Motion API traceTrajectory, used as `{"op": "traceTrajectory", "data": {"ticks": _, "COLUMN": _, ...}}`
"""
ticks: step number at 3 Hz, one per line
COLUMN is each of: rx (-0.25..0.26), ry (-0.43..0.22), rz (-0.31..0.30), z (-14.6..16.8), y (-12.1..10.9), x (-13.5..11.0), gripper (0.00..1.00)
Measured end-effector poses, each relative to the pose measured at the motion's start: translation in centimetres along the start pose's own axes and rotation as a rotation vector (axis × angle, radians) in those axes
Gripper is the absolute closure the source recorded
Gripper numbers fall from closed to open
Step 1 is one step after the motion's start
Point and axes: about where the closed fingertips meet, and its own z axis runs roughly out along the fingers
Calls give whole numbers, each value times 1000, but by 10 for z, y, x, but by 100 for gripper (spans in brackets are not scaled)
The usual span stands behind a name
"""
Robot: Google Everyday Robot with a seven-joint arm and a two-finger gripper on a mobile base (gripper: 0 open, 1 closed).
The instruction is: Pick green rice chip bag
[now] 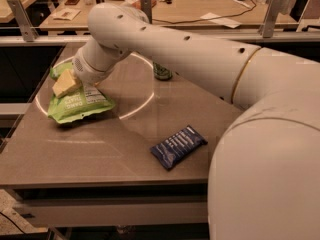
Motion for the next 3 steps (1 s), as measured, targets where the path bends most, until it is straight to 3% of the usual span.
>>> {"op": "traceTrajectory", "data": {"ticks": 1, "rx": 0, "ry": 0, "rz": 0, "z": -1, "y": 1, "x": -1, "gripper": 100}}
{"op": "traceTrajectory", "data": {"ticks": 2, "rx": -71, "ry": -78, "rz": 72, "z": -12, "y": 2, "x": -2, "gripper": 100}}
{"op": "traceTrajectory", "data": {"ticks": 3, "rx": -190, "ry": -235, "rz": 160, "z": -48, "y": 6, "x": -14, "gripper": 100}}
